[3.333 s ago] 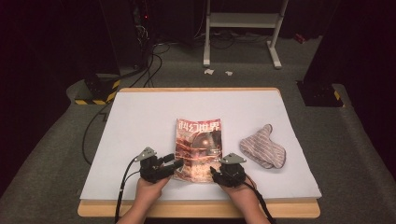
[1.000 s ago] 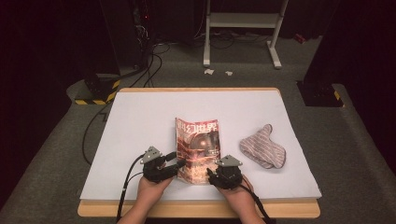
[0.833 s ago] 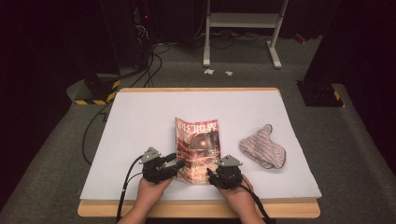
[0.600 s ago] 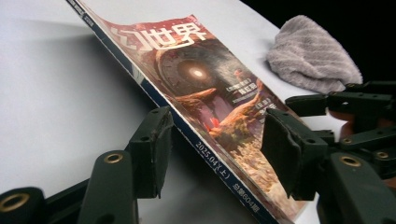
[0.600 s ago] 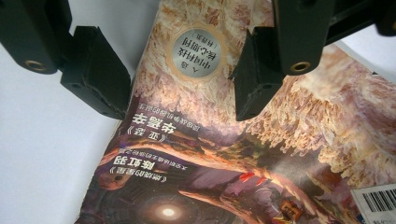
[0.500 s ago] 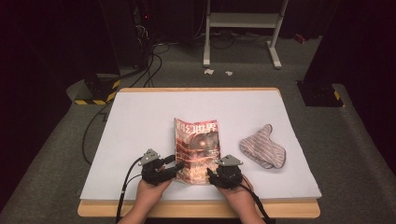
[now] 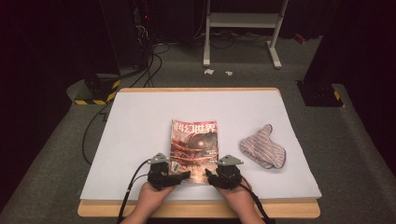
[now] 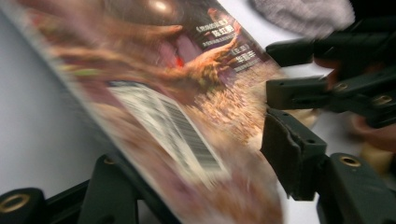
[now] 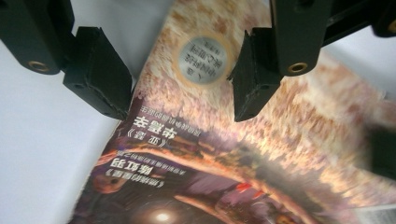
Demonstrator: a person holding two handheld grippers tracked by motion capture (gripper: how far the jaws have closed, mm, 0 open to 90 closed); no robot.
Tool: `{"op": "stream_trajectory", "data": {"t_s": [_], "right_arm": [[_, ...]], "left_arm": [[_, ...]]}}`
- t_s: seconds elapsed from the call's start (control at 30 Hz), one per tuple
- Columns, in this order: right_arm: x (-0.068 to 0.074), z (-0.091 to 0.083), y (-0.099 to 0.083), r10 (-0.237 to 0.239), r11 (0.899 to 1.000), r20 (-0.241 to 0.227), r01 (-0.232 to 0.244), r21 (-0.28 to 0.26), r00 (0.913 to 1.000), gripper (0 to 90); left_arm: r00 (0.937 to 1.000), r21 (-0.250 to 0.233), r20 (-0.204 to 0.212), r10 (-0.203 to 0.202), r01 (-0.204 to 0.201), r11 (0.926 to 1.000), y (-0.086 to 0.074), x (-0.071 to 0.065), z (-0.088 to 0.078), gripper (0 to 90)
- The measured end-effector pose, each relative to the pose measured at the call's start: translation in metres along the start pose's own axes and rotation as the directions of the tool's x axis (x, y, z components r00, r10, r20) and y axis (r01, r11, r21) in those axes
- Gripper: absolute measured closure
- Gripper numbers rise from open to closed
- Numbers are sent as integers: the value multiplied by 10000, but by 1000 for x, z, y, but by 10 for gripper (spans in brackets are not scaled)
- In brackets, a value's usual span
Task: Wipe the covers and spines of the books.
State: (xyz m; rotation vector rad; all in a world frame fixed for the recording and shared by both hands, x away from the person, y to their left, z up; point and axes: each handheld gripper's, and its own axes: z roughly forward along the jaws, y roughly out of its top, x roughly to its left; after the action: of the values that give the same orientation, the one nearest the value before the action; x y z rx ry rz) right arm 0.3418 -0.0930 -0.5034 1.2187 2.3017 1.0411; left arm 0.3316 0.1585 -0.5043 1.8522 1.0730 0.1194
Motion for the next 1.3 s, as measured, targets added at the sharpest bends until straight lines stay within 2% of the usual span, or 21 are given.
{"op": "stream_trajectory", "data": {"t_s": [0.03,0.07,0.13,0.17,0.23,0.37,0.63,0.9,1.17,1.3], "right_arm": [[6,-1,1,-421,9991,303,422,-46,9987,381],[6,-1,1,-421,9991,303,422,-46,9987,381],[6,-1,1,-400,9992,216,400,-1,9990,381],[6,0,1,-366,9993,14,366,-19,9993,381],[7,0,1,-420,9991,35,420,-6,9991,381],[6,0,1,-346,9994,-27,346,34,9994,379],[10,-1,1,-434,9991,51,433,23,9990,390],[24,0,1,-743,9971,-737,753,109,9945,404],[43,3,2,-1037,9944,-1046,1050,76,9891,404],[50,5,3,-1154,9932,-1166,1165,21,9865,405]], "left_arm": [[9996,-248,200,-176,181,9995,1,0,-2,434],[9994,-312,282,-184,193,9993,2,1,-3,434],[10000,-443,-22,-41,40,9990,3,2,-6,433],[9999,-501,-64,-114,111,9987,3,3,-7,433],[9996,-588,-96,-252,246,9980,3,5,-8,431],[9987,-856,-435,-256,218,9961,3,6,-11,429],[9960,-1335,-762,-476,371,9903,1,9,-14,467],[9902,-2010,-1224,-679,423,9787,3,18,-24,533],[9850,-2343,-1499,-852,484,9710,5,23,-27,556],[9847,-2386,-1600,-685,287,9707,5,22,-27,586]]}}
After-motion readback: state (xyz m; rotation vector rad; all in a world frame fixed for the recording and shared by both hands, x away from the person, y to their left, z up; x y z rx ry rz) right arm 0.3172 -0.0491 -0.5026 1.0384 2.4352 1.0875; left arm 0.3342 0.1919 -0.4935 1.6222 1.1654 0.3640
